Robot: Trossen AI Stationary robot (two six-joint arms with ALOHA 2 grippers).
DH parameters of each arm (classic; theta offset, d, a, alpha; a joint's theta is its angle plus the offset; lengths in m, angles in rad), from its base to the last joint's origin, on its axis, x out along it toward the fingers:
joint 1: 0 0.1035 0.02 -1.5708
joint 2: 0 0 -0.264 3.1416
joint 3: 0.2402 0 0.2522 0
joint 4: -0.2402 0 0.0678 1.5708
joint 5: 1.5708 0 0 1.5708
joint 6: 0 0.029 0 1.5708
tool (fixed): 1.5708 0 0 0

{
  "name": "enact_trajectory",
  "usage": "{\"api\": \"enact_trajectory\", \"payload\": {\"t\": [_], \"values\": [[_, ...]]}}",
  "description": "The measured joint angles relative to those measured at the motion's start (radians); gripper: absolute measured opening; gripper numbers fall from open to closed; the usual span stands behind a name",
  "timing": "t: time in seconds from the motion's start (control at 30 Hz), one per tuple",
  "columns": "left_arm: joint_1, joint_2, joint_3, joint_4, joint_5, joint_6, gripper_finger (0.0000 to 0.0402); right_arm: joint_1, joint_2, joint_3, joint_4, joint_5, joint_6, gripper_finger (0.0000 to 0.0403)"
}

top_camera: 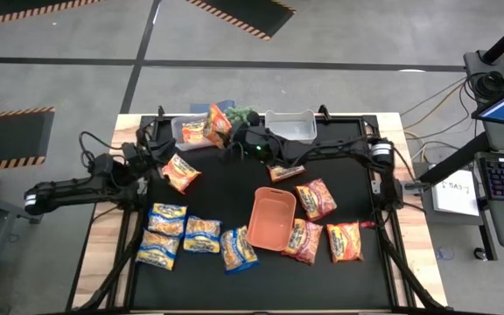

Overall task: Sort Maruchan noodles
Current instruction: Put the orange noodle pack into the transparent bin

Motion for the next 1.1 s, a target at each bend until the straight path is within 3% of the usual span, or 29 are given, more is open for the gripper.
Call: {"api": "enact_trajectory", "payload": {"t": [0.33,0.77,1.1], "values": [[0.000,-0.076,0.000,-0.048,0.000,-0.008,0.0000,-0.072,0.234,0.288,-0.063,0.013,-0.040,0.0127],[0.000,-0.086,0.000,-0.061,0.000,-0.008,0.0000,-0.118,0.527,0.714,-0.407,0.180,-0.063,0.0128],[0.000,-0.081,0.000,-0.059,0.000,-0.008,0.0000,-0.124,0.579,0.772,-0.424,0.208,-0.068,0.0129]]}}
